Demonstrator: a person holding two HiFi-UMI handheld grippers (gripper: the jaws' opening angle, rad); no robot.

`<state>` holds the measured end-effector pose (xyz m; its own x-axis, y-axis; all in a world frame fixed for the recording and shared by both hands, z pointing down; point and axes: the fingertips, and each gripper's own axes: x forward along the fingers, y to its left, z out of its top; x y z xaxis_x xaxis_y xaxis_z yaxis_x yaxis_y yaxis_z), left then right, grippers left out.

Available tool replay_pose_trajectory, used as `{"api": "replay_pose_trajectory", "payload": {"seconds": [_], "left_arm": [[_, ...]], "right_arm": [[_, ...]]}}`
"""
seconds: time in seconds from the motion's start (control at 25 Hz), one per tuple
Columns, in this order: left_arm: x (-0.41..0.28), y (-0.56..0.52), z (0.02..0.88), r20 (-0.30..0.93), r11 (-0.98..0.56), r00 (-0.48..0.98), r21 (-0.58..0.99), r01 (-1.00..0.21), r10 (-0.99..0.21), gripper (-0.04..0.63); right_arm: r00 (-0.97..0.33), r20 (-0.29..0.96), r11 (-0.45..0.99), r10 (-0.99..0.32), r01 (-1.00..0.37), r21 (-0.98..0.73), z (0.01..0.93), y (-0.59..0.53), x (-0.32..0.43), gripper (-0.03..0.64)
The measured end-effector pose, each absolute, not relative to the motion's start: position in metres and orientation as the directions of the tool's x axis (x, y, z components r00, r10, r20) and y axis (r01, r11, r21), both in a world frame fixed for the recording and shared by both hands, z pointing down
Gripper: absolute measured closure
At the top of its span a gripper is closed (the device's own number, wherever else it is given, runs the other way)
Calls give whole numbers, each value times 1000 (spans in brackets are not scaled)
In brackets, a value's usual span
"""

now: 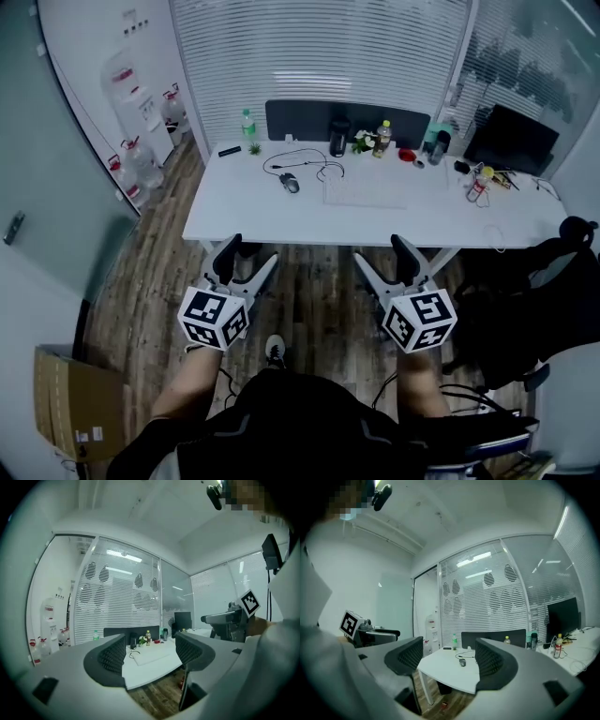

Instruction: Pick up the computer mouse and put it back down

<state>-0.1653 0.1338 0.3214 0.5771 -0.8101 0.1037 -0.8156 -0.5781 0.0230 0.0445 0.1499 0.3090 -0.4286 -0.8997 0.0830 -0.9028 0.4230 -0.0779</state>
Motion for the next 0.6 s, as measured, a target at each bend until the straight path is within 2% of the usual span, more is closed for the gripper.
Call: {"api": "replay_pose_trajectory", "payload": {"seconds": [0.6], "left_arm": [[-243,-39,320,96,-594,595,44,-804,-798,259]], "right_arm": [[-370,143,366,-918,-929,-55,310,0,-24,280]]}}
